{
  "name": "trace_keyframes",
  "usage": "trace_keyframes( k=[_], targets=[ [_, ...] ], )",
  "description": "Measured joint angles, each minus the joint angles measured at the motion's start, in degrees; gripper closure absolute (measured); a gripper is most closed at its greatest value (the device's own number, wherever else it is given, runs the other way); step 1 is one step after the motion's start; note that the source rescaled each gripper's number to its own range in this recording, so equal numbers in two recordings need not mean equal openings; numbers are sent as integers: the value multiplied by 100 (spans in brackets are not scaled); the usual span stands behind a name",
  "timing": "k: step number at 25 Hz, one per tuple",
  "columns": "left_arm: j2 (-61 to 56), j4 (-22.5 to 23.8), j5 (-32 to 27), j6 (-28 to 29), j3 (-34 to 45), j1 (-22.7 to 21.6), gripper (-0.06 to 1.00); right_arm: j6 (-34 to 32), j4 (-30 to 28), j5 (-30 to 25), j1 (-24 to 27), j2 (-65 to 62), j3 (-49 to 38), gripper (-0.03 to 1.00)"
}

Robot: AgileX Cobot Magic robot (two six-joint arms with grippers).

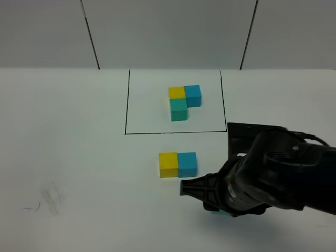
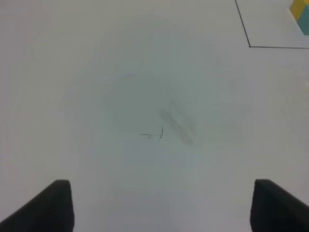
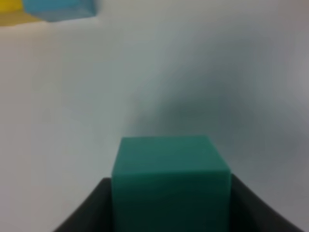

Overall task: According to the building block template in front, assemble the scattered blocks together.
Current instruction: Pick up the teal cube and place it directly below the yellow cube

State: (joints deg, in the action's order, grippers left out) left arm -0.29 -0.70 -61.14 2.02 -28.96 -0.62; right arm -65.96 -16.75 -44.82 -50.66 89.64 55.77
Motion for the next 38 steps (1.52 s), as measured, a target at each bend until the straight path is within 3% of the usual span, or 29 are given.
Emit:
trace_keyframes(
  k=[6, 16, 38],
  targets=[
    [0, 0, 0, 0, 0, 0, 20, -49, 125, 442, -37, 679, 245, 73],
    [0, 0, 0, 0, 0, 0, 20, 910, 428, -352, -274, 2018, 1965, 73],
    [0, 0, 0, 0, 0, 0, 20, 975, 365, -1010, -379, 3389, 3501, 73]
  ],
)
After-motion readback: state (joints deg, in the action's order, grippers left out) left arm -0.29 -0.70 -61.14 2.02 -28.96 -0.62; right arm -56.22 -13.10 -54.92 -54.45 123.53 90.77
